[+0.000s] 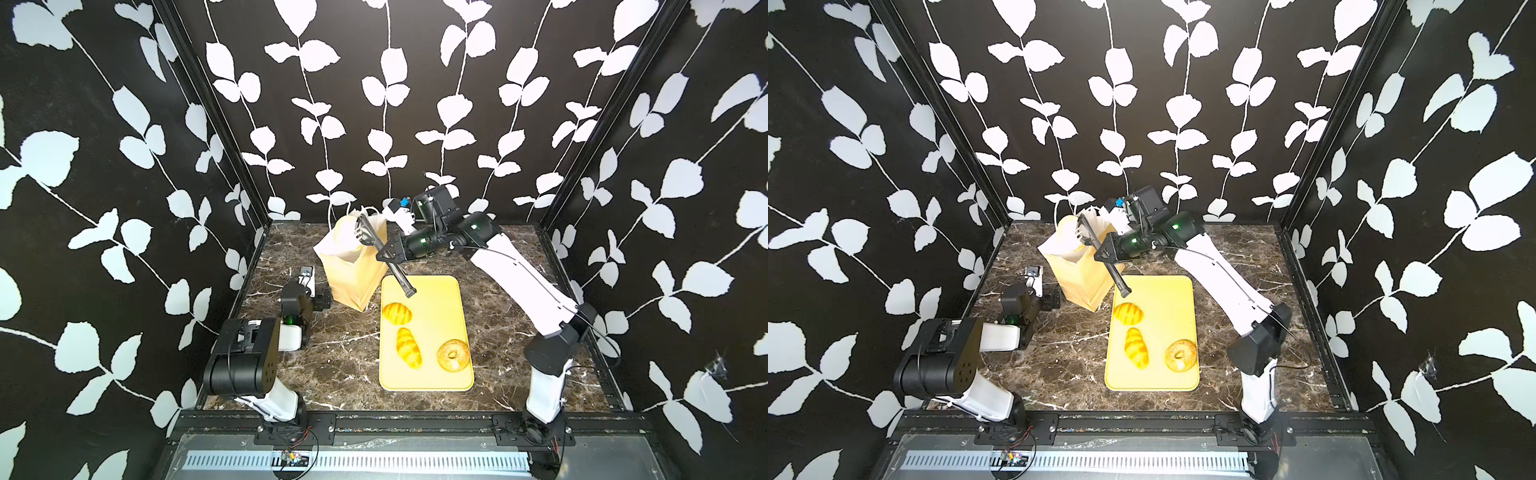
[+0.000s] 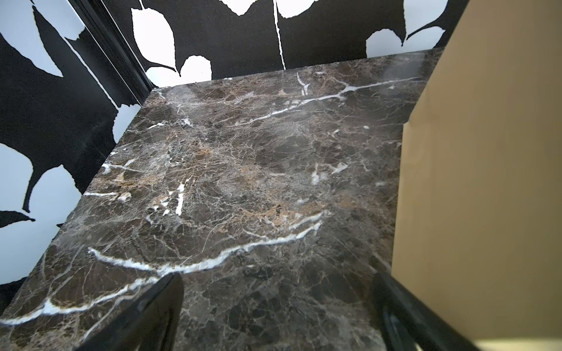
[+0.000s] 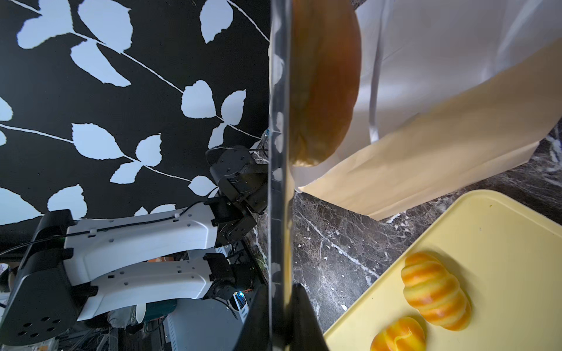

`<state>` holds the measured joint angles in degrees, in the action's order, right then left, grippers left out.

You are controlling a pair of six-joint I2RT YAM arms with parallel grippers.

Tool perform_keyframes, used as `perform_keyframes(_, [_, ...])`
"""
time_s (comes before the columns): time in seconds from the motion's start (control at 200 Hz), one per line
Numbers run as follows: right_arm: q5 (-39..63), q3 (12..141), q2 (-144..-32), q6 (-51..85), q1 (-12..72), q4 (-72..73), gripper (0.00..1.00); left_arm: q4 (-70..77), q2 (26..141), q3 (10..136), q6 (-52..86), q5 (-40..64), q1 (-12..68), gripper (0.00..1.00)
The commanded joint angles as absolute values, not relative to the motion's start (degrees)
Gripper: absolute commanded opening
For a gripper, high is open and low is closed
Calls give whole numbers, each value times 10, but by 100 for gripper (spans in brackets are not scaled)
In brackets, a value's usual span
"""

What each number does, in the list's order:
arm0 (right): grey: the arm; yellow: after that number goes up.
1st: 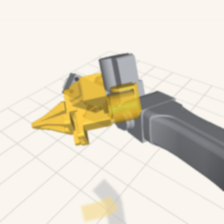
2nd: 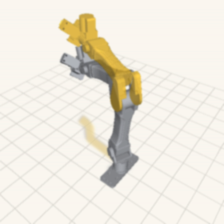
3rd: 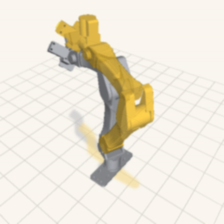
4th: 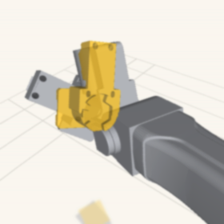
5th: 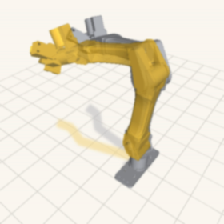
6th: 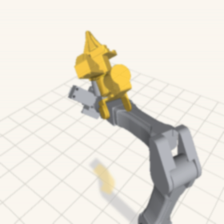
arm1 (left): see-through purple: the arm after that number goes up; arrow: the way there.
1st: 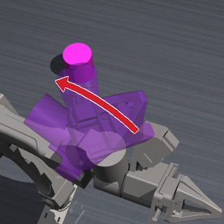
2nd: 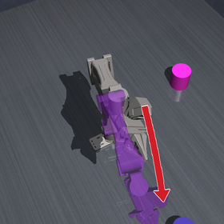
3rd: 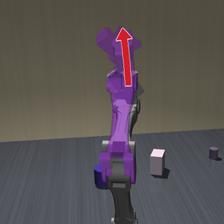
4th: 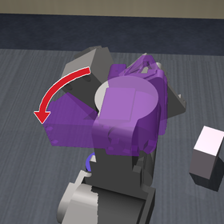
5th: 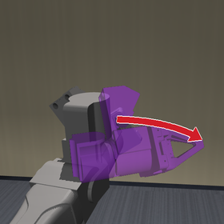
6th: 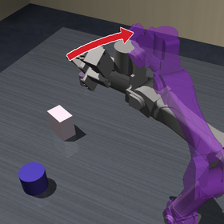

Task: Pack bread into a paper bag
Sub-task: Place the fake bread in the paper bag.

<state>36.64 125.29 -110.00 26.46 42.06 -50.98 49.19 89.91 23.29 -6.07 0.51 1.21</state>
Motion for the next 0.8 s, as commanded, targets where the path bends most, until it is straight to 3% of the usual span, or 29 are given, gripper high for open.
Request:
perform_keyframes(0.0, [391,1301,-1115,250,426,-496,0,491,889,239,-63,5,14,98])
perform_keyframes(0.31, [395,1303,-1147,252,425,-487,0,491,889,239,-63,6,14,98])
perform_keyframes(0.415, [395,1302,-1148,258,425,-477,12,492,889,239,-63,6,14,98])
perform_keyframes(0.595, [395,1310,-1144,262,425,-476,22,491,889,239,-63,6,14,98])
perform_keyframes(0.795, [393,1310,-1136,261,426,-479,26,491,889,239,-63,6,14,98])
